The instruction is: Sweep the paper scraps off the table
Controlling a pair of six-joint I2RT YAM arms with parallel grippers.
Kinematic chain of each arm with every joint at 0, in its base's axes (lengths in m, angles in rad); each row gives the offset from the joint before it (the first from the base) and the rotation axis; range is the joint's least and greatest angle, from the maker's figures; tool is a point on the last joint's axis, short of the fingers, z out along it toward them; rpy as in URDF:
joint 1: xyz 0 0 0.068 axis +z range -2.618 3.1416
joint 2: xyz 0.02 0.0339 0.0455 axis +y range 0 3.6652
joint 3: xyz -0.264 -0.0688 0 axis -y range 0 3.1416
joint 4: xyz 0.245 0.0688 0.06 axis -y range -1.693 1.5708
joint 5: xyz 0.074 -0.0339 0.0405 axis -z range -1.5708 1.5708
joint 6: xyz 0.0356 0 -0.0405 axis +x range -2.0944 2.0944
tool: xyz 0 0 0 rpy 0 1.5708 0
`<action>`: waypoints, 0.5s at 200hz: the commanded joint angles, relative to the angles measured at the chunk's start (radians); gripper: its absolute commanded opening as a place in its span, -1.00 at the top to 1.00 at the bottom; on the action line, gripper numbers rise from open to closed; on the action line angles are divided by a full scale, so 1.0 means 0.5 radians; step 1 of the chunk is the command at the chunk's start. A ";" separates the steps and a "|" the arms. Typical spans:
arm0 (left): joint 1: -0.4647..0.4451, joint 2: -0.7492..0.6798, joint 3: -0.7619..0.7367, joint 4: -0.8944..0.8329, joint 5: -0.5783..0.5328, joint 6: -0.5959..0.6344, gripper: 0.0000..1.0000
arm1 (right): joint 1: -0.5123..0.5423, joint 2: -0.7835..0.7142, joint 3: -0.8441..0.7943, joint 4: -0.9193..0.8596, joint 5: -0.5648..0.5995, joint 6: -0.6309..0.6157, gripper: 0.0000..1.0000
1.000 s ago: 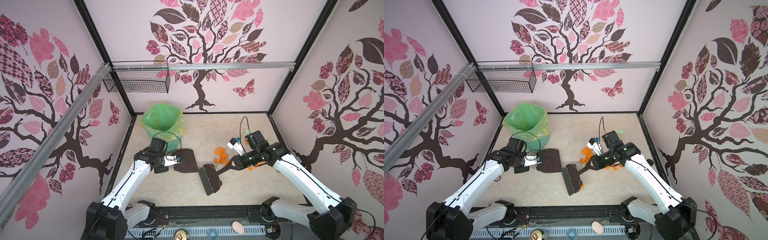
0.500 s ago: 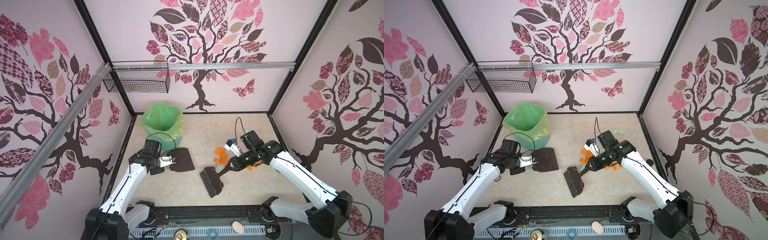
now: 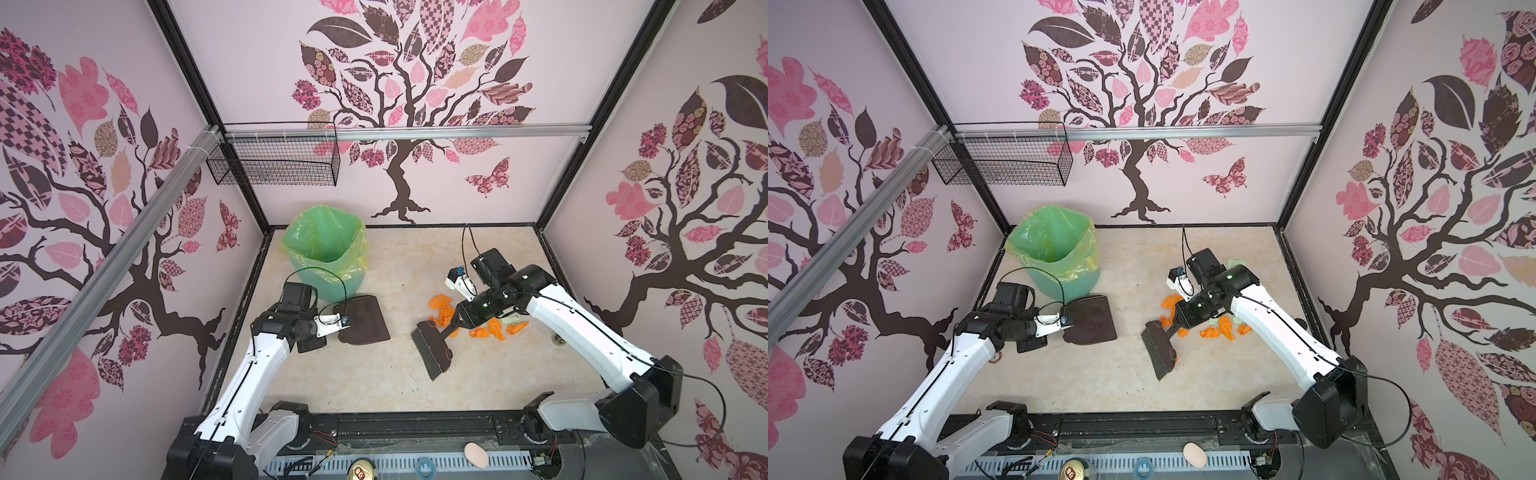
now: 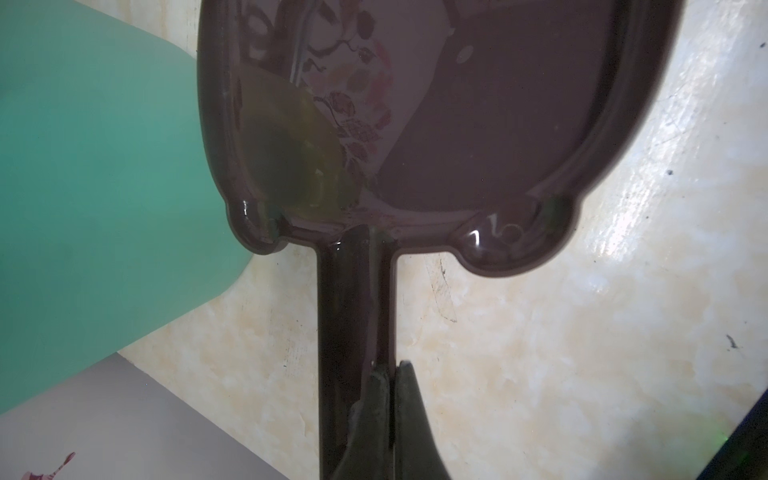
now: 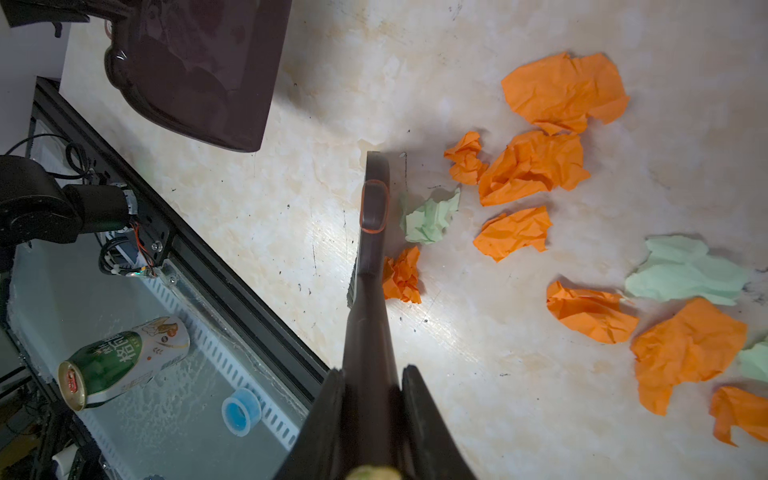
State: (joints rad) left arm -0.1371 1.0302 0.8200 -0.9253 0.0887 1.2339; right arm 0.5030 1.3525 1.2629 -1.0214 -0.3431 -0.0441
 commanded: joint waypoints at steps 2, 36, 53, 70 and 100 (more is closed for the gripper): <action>0.005 0.014 -0.012 -0.008 0.102 -0.012 1.00 | 0.011 0.099 0.111 0.041 0.278 -0.127 1.00; 0.005 0.010 0.015 -0.040 0.114 -0.024 1.00 | 0.010 0.154 0.204 0.131 0.414 -0.224 1.00; -0.004 -0.004 0.012 -0.050 0.116 -0.030 1.00 | 0.009 0.182 0.280 0.144 0.424 -0.264 1.00; -0.030 -0.016 0.012 -0.061 0.107 -0.041 1.00 | 0.009 0.194 0.376 0.124 0.310 -0.277 1.00; -0.177 -0.016 0.006 -0.061 0.024 -0.092 1.00 | 0.009 0.104 0.527 0.113 0.101 -0.217 1.00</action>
State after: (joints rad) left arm -0.1741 1.0351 0.8200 -0.9489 0.1101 1.2205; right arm 0.5022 1.4334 1.4372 -0.9627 -0.2176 -0.1577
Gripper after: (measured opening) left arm 0.049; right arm 0.242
